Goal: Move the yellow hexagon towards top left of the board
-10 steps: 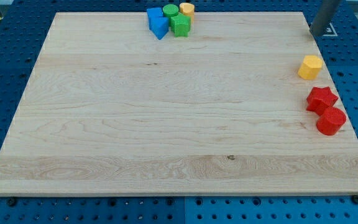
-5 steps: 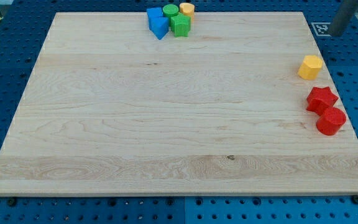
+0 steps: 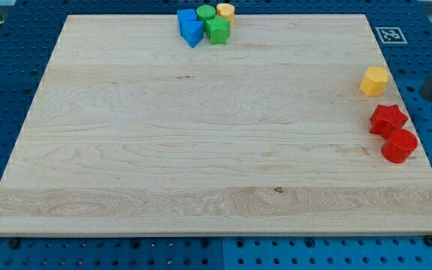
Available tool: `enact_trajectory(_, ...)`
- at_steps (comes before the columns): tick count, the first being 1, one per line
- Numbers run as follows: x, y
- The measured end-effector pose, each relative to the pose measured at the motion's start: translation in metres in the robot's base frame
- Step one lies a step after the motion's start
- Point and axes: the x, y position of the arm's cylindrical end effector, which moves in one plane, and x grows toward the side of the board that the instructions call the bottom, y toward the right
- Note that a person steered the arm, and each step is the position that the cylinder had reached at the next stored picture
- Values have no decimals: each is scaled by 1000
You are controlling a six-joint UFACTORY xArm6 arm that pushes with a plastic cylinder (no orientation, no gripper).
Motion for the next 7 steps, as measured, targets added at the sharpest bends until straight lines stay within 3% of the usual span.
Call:
enact_trajectory(3, -34, -81)
enact_trajectory(5, -34, -83)
enact_trajectory(7, -67, -85)
